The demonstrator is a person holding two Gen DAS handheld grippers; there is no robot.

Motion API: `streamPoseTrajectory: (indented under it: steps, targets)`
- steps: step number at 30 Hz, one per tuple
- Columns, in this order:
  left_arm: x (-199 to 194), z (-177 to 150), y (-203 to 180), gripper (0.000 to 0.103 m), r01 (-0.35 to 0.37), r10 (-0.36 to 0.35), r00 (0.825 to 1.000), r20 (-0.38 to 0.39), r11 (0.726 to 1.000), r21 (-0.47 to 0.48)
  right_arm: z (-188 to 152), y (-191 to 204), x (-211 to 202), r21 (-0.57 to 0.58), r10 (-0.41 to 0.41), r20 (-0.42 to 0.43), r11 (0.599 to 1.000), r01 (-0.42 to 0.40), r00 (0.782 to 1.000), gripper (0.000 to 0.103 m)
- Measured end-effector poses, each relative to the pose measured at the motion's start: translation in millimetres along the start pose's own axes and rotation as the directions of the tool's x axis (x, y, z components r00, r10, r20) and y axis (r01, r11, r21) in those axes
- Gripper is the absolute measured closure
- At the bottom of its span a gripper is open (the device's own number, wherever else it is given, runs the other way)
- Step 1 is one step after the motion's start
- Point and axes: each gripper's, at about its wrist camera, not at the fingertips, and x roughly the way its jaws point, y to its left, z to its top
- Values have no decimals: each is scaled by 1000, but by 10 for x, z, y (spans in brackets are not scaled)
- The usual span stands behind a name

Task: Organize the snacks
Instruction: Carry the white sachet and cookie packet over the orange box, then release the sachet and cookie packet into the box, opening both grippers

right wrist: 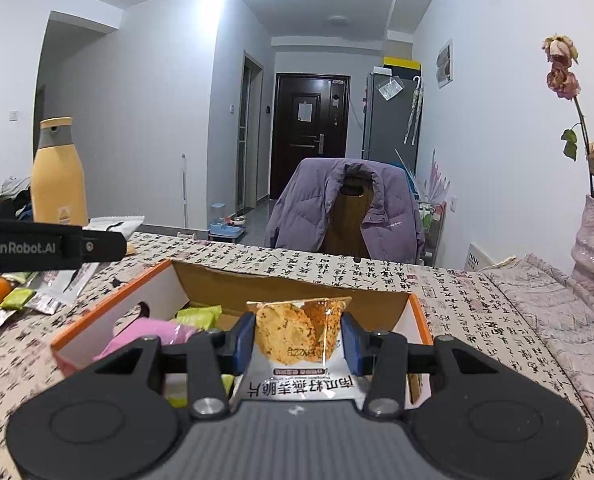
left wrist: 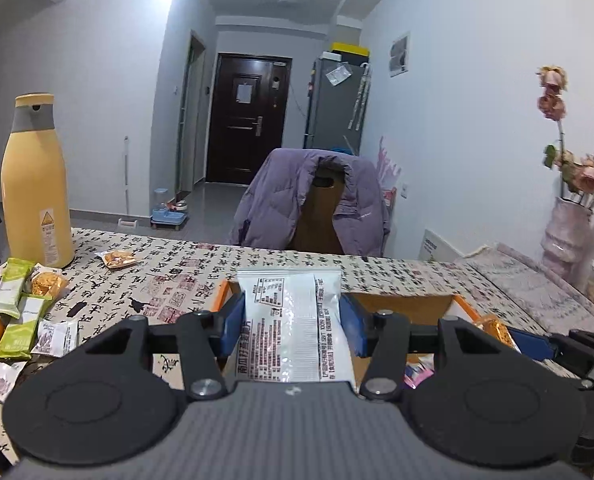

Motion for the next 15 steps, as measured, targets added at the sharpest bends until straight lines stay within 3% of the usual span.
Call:
streamPoseTrajectory:
  steps: [6,15]
  targets:
    - [297,-117,51,51,-60,60,998,-1,998,-4,-114,-13,286,9,-12,5,1000,12,1000,59]
    - [462,-277,68,51,-63,64,997,-31,998,32,-262,-13,371,-6,-15,-5,1000,15,1000,59]
